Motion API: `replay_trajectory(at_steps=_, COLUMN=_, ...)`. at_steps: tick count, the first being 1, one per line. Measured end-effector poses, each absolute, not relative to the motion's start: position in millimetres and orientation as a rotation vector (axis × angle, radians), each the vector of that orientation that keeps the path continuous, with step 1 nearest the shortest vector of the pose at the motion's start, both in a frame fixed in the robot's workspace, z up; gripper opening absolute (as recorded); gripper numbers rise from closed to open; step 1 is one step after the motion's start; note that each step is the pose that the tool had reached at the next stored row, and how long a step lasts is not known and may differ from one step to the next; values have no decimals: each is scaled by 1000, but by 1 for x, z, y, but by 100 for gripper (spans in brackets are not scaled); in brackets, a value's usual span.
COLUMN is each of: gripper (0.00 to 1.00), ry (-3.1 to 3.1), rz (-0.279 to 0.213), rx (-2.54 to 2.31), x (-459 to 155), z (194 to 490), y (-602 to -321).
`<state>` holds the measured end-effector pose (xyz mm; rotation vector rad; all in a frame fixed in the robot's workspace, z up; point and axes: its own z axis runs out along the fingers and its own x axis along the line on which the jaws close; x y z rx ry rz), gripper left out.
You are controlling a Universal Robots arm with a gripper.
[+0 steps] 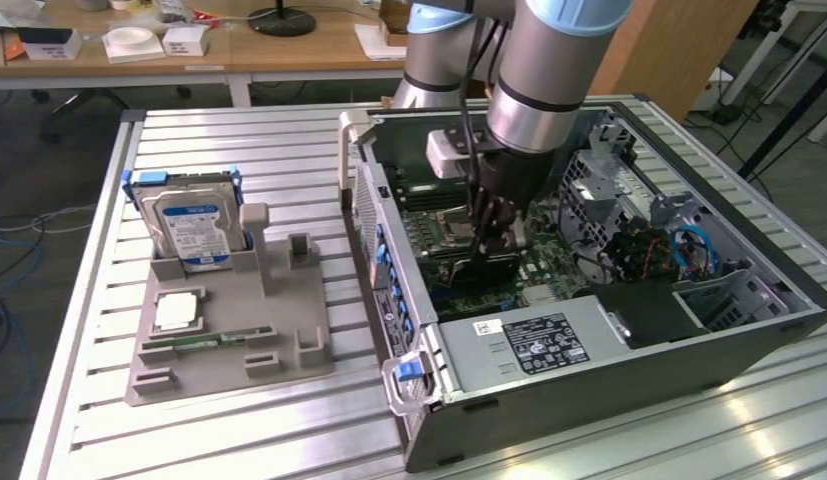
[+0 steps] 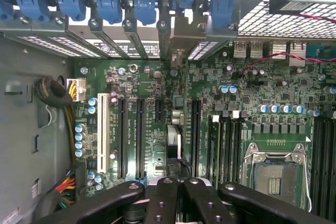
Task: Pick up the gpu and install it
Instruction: 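Press down on the gpu until it lock into place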
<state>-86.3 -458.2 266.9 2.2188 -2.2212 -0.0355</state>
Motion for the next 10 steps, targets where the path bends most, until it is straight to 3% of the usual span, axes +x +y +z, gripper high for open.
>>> replay_trajectory(at_steps=10, gripper=11, ry=-2221, rz=-36, rx=2219, x=-87, z=263, y=-458)
